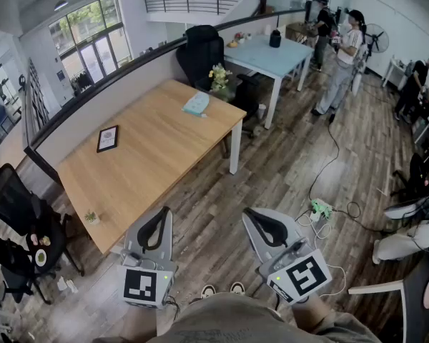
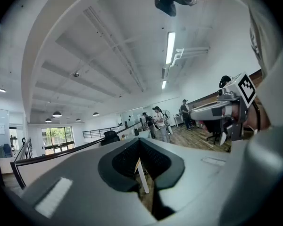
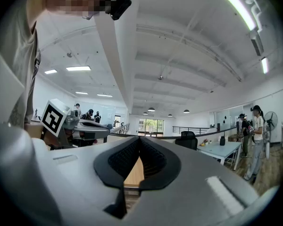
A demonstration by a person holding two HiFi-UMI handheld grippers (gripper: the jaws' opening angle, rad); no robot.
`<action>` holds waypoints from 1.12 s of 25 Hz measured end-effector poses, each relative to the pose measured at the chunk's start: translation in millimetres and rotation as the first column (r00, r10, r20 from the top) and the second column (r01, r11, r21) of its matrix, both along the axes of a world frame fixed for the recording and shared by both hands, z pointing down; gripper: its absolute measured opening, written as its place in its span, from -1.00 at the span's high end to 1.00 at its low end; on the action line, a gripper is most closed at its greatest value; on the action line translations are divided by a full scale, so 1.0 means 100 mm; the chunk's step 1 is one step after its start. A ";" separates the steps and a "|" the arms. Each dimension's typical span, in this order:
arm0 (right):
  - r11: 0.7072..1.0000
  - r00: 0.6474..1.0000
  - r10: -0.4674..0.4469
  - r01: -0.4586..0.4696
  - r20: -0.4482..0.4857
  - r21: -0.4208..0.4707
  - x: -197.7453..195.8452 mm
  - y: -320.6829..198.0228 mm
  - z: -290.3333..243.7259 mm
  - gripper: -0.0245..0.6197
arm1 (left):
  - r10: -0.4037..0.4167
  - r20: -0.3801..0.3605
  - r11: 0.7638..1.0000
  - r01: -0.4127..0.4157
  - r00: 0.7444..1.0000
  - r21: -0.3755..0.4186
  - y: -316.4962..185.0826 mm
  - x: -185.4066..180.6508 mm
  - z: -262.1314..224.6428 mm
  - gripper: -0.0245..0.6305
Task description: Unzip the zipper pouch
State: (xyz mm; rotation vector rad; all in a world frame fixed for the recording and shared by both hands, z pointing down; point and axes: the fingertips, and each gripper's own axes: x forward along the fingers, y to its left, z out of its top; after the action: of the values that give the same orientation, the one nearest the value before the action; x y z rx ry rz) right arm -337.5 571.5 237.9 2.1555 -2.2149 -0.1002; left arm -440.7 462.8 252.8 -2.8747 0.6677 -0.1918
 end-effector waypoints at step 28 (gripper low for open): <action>0.998 0.997 0.022 -0.027 0.077 0.062 0.72 0.41 0.24 0.69 | -0.035 -0.115 0.999 0.040 0.993 0.036 0.34 0.51 0.11 0.77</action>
State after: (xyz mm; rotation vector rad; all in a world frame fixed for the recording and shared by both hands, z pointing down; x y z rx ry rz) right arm -265.3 612.7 261.8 2.2556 -2.2541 -0.0896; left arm -389.9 497.3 263.9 -2.8549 0.7378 -0.0188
